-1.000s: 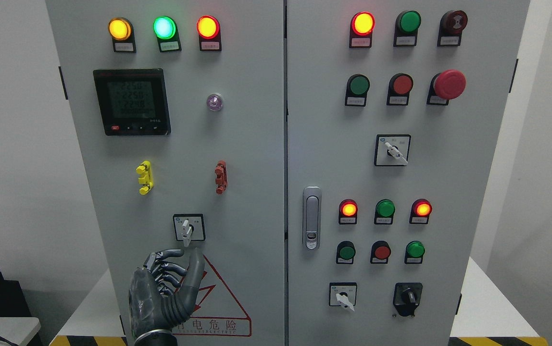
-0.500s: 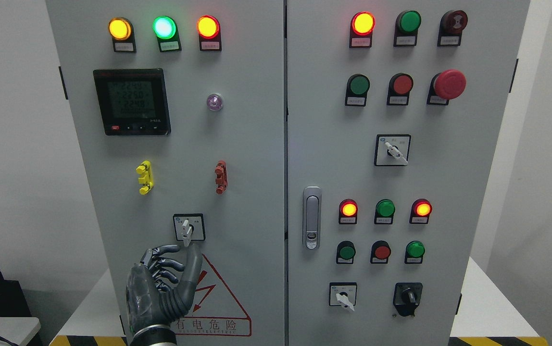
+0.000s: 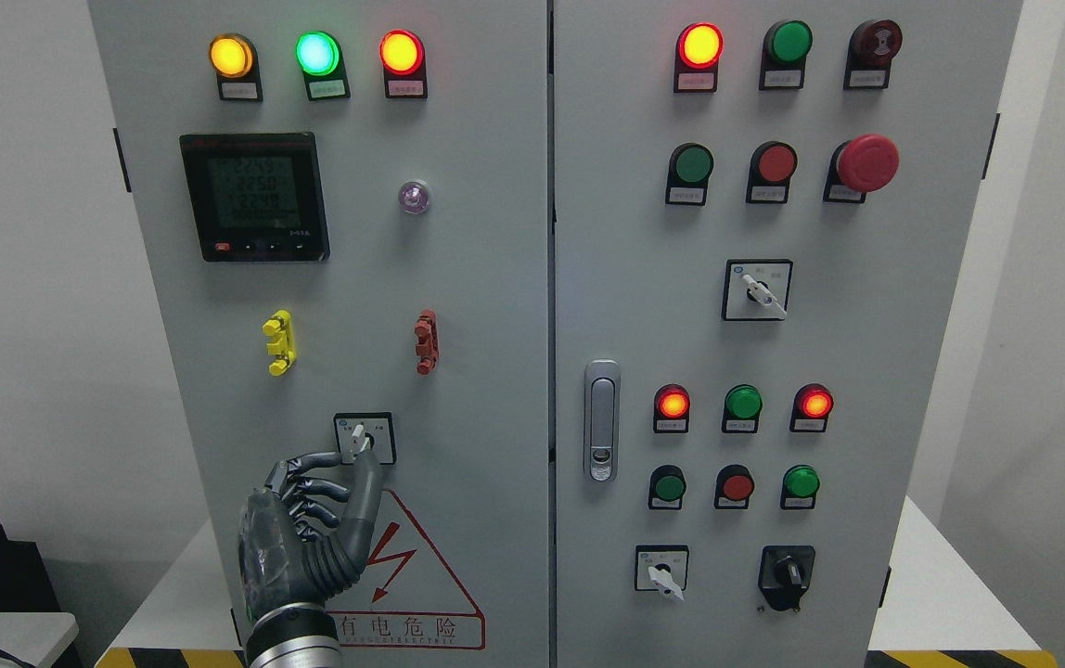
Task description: Turn on light switch 1
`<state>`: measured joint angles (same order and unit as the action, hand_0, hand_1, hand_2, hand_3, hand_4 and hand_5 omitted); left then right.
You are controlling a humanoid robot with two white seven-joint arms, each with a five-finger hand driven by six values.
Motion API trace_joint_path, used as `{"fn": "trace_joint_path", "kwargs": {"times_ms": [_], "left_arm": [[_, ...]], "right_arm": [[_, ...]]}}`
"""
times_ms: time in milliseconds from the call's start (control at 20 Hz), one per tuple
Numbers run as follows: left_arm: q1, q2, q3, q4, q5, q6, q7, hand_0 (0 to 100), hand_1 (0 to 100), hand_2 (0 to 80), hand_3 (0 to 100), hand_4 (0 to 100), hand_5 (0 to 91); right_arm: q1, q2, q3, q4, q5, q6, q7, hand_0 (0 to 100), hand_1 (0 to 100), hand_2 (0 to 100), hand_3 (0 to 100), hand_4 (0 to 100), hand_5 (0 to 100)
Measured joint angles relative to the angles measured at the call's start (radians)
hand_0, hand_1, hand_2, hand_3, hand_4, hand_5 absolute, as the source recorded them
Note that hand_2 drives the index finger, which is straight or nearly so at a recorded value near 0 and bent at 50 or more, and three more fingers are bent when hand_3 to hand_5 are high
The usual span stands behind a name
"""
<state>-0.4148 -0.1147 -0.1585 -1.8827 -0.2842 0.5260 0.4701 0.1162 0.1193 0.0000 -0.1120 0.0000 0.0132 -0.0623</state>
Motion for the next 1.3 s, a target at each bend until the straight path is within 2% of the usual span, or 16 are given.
{"fn": "trace_joint_path", "kwargs": {"times_ms": [850,1300], "left_arm": [[-0.013,-0.002,0.004,0.002,0.022,0.044,0.0,28,41,45.4,73,83,88.0],[-0.028,-0.002,0.004,0.003,0.027,0.078,-0.008,27,41,46.4,73,84,88.0]], "right_arm": [[0.0,0.0,0.0,0.0,0.0,-0.001,0.0,12,39,0,0,0,0],[0.0,0.0,0.0,0.0,0.0,-0.001,0.0,12,39,0,0,0,0]]}}
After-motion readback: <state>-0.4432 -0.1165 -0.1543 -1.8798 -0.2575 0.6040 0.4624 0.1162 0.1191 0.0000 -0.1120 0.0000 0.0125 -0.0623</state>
